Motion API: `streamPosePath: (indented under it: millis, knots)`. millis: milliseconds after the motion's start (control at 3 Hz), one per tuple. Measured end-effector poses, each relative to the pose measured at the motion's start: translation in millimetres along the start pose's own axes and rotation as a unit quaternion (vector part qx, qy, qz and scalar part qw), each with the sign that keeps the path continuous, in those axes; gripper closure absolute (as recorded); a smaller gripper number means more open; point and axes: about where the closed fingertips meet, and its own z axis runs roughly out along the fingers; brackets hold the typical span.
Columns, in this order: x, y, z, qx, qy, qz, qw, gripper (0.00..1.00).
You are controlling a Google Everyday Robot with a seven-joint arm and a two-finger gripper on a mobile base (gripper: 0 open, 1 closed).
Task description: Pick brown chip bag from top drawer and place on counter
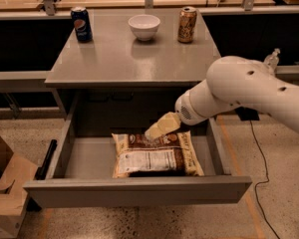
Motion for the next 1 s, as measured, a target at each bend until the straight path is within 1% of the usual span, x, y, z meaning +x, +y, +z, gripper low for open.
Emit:
streamPosePath:
  millis: [333,667,1000]
  knots:
    - [-1,1,55,-0.021,0.017,0.013,0.9996,0.0]
    - [15,11,102,-0.046,0.055,0.022,0.9972,0.0]
    - [37,28,132,-0.073,0.087,0.037,0.9929,0.0]
